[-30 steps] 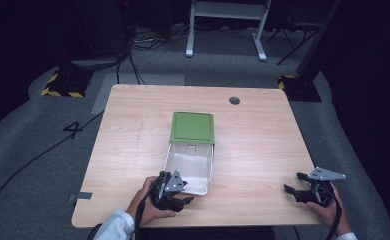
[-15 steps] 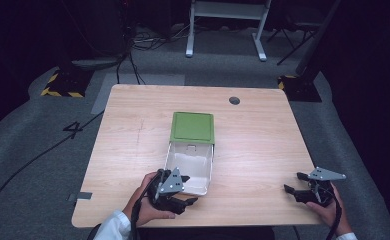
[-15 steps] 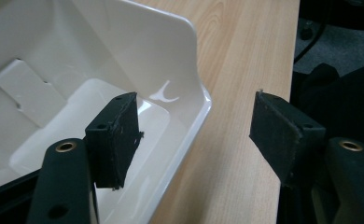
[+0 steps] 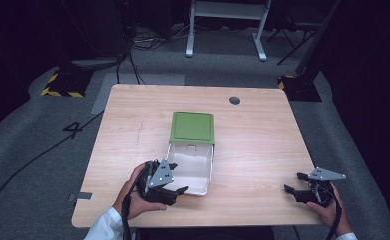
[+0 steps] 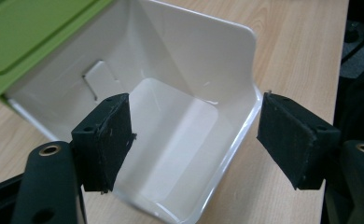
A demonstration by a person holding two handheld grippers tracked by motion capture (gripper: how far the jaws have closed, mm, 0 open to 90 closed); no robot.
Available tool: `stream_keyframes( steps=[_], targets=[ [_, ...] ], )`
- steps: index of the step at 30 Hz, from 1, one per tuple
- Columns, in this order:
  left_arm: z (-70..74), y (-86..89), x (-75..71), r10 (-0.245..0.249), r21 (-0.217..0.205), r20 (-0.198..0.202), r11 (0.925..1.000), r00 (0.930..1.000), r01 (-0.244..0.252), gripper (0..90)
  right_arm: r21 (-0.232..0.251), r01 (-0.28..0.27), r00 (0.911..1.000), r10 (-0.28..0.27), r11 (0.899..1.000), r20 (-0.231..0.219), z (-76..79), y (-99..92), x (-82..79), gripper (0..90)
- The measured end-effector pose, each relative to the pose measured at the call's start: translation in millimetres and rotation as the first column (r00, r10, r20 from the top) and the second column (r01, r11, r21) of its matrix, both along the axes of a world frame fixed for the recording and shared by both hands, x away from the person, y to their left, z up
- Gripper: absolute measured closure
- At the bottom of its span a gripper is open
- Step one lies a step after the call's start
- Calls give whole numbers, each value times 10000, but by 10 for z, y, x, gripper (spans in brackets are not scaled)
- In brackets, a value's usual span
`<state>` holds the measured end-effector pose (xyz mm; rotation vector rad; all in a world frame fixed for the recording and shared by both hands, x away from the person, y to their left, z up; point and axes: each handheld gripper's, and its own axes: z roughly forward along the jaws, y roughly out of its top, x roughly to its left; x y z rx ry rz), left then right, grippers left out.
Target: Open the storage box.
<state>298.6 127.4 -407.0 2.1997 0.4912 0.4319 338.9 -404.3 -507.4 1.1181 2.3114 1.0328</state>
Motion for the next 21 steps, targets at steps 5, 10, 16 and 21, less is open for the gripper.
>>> stream_keyframes(
  steps=[5,10,16,21],
  targets=[
    [51,156,31,583,-208,263,9981,9980,-578,259,0,0,10000,0,10000,0,0,0,0,202],
    [42,323,63,1069,-285,350,9940,9937,-1059,255,1,1,10000,-1,10000,-1,0,0,0,202],
    [4,513,101,1629,-287,355,9864,9860,-1620,208,-1,1,10000,-1,10000,2,0,0,0,202],
    [-15,658,123,2165,-311,357,9760,9756,-2154,163,-8,7,10000,-7,10000,10,0,1,-1,200]
  ],
)
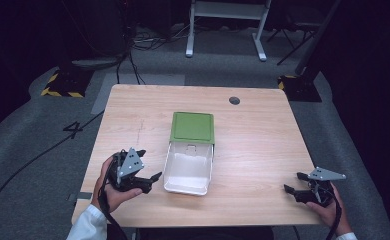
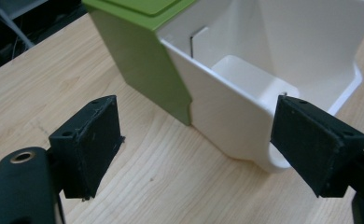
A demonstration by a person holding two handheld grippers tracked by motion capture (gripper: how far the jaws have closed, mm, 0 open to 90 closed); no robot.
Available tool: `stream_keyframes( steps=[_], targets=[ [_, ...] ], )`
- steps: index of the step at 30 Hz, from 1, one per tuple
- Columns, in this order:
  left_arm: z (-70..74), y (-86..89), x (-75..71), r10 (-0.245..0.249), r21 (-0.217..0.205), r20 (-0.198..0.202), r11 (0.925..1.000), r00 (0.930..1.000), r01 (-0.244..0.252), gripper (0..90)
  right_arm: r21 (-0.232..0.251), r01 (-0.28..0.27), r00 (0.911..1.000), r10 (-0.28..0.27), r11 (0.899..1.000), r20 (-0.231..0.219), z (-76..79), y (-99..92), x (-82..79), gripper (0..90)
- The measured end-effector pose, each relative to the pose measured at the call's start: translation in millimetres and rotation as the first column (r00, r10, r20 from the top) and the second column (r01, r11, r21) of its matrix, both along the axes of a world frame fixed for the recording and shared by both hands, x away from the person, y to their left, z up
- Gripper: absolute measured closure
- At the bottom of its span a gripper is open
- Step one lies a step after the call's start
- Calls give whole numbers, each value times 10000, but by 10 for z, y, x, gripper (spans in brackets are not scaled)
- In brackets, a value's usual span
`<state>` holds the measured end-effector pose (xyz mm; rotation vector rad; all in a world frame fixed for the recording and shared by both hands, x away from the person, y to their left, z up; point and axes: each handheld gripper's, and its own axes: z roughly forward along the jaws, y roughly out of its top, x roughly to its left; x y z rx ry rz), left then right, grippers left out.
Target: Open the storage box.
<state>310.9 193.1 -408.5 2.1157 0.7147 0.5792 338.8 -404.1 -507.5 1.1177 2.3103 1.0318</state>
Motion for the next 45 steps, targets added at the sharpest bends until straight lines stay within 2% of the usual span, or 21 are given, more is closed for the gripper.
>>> stream_keyframes(
  steps=[3,7,10,15,17,21,23,25,28,31,35,36,41,45],
  targets=[
    [-44,77,17,240,201,42,9995,9997,-240,161,3,2,10000,-2,10000,-11,0,-1,0,201],
    [-161,179,59,610,714,62,9956,9981,-613,164,9,2,10000,-2,10000,-10,0,0,0,201],
    [-287,253,108,1058,1172,36,9875,9944,-1055,168,10,3,10000,-3,10000,-11,0,0,0,201],
    [-441,362,176,1432,1465,-217,9795,9895,-1386,166,3,1,10000,-1,10000,-7,0,0,1,201],
    [-505,420,204,1444,1195,-522,9833,9881,-1374,165,4,0,10000,0,10000,-9,0,0,0,201],
    [-600,493,239,1561,1155,-873,9826,9839,-1457,162,3,-4,10000,4,10000,-5,0,-1,0,202],
    [-661,535,259,1707,1260,-1029,9795,9799,-1574,162,6,-7,10000,7,10000,-2,0,-1,0,203],
    [-742,581,281,1881,1511,-1336,9742,9730,-1675,165,3,-16,10000,16,10000,9,0,0,-1,203],
    [-822,656,287,2071,1448,-1600,9721,9651,-1846,167,5,-15,10000,15,10000,8,0,0,-1,203],
    [-872,712,282,2168,1169,-1855,9733,9584,-1976,167,7,-16,10000,16,10000,2,0,-1,0,204],
    [-923,782,274,2360,955,-2042,9707,9501,-2205,166,12,-63,10000,63,10000,-6,0,0,0,204],
    [-941,790,271,2390,892,-2185,9704,9461,-2245,168,17,-78,10000,78,10000,-13,0,1,-1,204],
    [-987,826,261,2395,326,-2444,9705,9396,-2389,168,10,-95,10000,95,10000,15,0,2,-3,204],
    [-987,824,261,2423,315,-2474,9697,9381,-2421,164,28,-107,9999,107,9999,-7,0,2,-2,205]
  ],
)
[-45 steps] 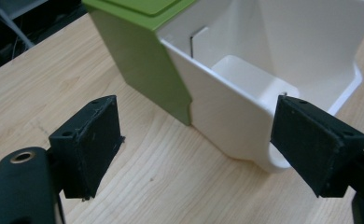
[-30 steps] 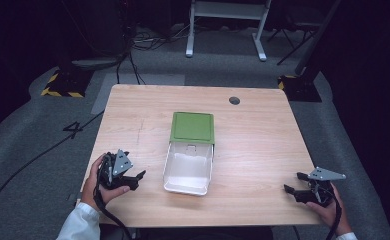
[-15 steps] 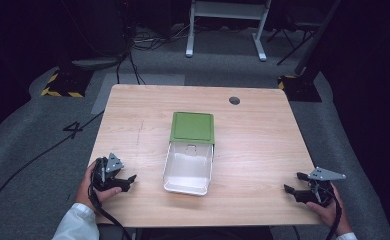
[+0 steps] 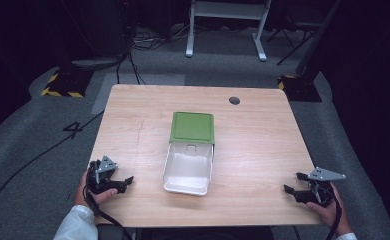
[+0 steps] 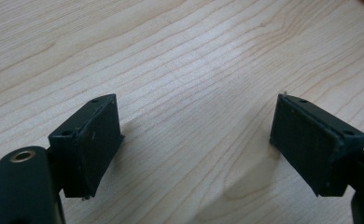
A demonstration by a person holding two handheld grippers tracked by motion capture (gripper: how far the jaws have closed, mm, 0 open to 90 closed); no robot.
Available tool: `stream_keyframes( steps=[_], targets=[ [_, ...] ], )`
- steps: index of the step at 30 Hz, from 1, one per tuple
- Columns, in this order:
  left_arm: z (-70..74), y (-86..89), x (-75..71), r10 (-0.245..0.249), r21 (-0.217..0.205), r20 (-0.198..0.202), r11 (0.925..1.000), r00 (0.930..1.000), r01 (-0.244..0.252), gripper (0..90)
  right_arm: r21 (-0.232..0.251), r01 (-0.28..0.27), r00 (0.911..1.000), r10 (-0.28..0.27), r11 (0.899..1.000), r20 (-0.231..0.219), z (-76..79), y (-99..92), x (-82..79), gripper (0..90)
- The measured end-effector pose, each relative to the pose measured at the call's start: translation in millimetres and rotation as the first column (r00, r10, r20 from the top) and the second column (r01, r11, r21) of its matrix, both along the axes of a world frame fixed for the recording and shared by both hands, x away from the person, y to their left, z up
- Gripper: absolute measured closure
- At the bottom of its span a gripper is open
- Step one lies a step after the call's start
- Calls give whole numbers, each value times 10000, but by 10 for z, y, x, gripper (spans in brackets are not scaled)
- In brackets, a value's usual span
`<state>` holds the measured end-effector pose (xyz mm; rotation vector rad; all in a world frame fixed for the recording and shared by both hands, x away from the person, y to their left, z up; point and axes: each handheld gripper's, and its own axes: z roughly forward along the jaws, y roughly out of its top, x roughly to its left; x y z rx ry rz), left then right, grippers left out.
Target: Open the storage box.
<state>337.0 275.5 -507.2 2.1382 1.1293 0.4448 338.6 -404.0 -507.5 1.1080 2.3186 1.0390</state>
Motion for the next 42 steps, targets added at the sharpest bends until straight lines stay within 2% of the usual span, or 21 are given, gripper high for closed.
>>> stream_keyframes(
  steps=[9,42],
  targets=[
    [-2,-27,8,287,28,8,9996,9996,-287,149,-30,-10,10000,10,10000,29,1,3,-3,204],
    [-2,-28,20,186,-6,-22,9998,9998,-186,147,-8,-1,10000,1,10000,-6,0,1,1,199]
  ],
)
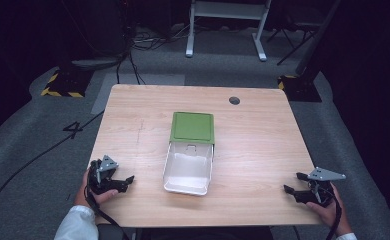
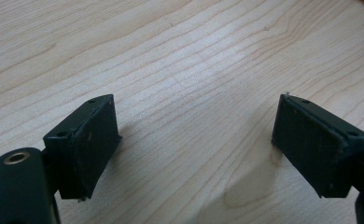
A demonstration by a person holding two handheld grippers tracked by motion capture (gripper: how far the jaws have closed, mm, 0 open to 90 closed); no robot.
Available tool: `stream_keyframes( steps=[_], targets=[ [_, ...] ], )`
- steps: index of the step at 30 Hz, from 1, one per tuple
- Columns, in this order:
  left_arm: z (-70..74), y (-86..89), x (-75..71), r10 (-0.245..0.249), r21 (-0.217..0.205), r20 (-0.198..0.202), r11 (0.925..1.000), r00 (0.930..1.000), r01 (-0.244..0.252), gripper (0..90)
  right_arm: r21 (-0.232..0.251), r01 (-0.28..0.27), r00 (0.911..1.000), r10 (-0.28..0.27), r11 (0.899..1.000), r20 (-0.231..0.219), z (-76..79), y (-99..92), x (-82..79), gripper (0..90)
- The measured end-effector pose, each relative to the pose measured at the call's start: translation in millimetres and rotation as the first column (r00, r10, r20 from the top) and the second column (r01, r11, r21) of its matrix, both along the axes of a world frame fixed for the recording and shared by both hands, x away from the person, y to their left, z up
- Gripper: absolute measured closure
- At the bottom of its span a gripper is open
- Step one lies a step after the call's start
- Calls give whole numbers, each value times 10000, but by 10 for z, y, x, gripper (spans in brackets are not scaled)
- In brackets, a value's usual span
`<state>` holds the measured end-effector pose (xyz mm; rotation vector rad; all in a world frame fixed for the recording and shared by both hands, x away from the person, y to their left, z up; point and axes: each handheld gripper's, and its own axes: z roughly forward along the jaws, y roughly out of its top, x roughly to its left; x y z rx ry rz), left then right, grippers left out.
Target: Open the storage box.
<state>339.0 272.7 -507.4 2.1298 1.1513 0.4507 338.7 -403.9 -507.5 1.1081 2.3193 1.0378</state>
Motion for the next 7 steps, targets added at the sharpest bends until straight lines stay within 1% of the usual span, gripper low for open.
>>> stream_keyframes(
  steps=[7],
  targets=[
    [0,1,1,-11,4,10,10000,10000,11,148,-10,-4,10000,4,10000,14,0,1,-1,200]
  ],
)
